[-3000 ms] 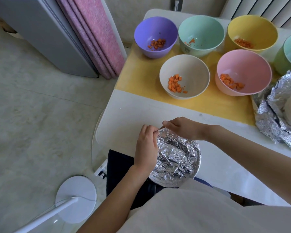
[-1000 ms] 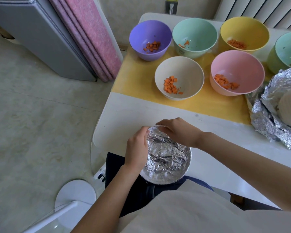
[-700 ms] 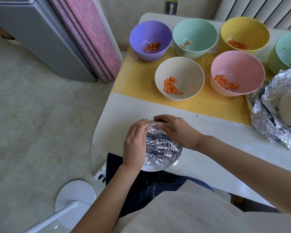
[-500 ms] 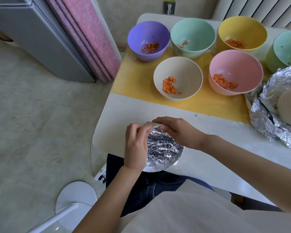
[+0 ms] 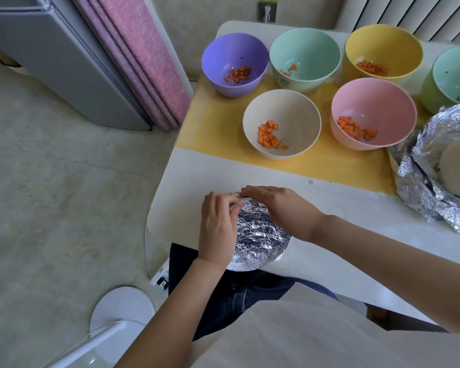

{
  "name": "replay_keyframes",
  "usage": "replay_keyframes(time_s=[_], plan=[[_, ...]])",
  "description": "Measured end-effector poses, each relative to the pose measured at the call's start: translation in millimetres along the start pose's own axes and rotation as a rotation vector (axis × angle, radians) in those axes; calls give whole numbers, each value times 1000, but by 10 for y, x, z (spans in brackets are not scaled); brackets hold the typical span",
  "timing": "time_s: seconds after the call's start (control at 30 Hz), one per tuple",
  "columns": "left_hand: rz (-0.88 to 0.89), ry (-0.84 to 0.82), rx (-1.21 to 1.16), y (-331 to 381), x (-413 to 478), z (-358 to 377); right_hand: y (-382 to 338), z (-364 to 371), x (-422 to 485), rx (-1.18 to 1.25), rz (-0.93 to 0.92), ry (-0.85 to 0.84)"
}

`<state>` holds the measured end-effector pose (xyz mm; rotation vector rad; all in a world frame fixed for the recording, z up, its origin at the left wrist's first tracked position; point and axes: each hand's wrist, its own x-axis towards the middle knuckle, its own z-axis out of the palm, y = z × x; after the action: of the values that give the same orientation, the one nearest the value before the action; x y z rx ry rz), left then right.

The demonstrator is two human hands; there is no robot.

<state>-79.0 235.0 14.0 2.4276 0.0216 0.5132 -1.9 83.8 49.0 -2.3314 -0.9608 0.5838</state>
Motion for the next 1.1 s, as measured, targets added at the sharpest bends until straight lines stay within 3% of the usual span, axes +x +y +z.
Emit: replay_keyframes(time_s=[0.27,0.37,0.9,1.1], plan=[[-31,-21,20,-10,-13,-21,-29,39,4,23,-28,38],[32,-7,74,-29,5,-17,-22,-1,5,30,-77,28],[100,-11,163,-27,26,40,13,-139,184,18,-63,-300],[54,-17,65,-41,-12,6,26,-35,88,167,-38,-137]])
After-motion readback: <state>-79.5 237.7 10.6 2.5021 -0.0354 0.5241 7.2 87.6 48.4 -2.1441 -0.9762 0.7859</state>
